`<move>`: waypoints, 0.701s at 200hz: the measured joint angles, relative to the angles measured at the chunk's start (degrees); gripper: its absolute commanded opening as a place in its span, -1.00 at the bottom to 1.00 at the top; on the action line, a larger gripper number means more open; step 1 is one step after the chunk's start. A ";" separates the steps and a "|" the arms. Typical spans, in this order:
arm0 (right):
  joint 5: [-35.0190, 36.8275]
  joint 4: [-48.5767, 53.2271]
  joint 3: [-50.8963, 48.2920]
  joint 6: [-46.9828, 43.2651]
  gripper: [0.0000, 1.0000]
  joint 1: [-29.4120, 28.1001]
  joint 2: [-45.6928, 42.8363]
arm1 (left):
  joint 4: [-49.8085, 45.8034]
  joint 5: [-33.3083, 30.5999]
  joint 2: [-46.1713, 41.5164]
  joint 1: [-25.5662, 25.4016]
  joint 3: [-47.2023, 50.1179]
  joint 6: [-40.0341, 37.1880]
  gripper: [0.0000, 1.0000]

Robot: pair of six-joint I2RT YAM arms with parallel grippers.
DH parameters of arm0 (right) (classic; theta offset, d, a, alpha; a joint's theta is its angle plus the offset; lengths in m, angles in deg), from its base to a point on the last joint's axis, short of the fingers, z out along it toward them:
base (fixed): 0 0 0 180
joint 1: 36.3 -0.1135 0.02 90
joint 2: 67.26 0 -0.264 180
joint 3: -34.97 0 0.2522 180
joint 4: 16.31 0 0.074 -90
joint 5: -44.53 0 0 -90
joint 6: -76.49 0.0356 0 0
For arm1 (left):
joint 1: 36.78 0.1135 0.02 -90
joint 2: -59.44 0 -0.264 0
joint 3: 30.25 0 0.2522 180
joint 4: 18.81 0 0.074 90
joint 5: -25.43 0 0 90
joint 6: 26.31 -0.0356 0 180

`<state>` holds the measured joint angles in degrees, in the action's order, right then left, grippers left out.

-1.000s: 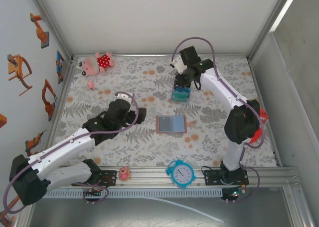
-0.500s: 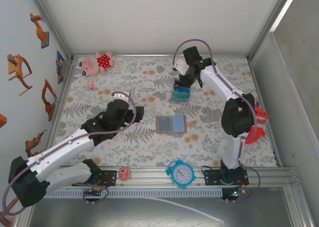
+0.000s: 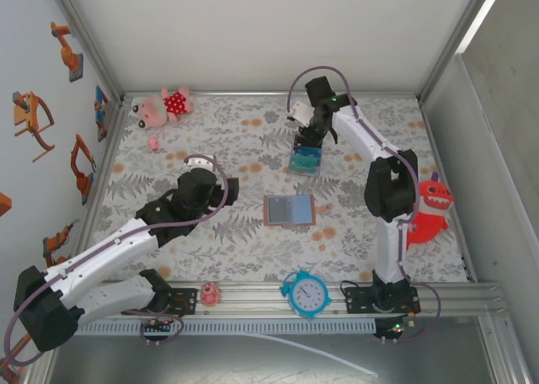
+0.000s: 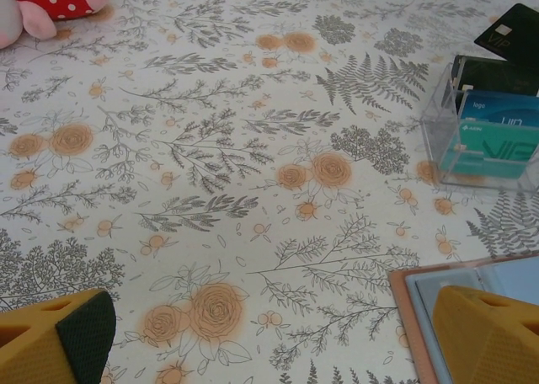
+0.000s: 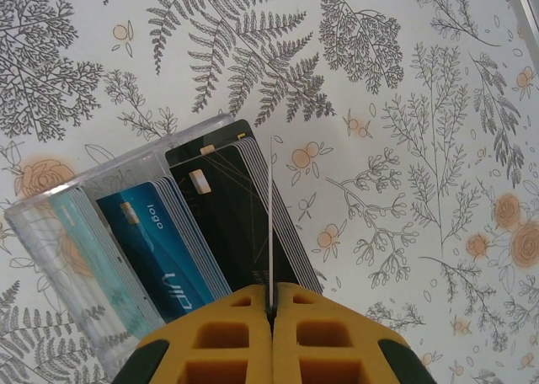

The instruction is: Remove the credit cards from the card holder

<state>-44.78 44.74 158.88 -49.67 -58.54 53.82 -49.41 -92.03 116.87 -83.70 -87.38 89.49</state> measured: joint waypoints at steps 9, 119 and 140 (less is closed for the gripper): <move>0.00 0.07 0.20 -0.15 -1.00 0.04 0.35 | -0.07 -0.02 0.00 0.11 0.00 0.11 0.94; -1.33 0.48 0.59 -0.98 -1.00 0.04 1.51 | -0.74 -0.07 1.92 1.11 -0.02 0.31 0.94; -1.75 0.44 0.35 -0.98 -1.00 0.04 1.49 | -0.74 0.07 2.05 1.57 -0.02 0.31 0.94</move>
<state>-46.53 45.18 159.23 -50.66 -58.49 55.31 -50.15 -91.97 118.92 -82.13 -87.40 89.80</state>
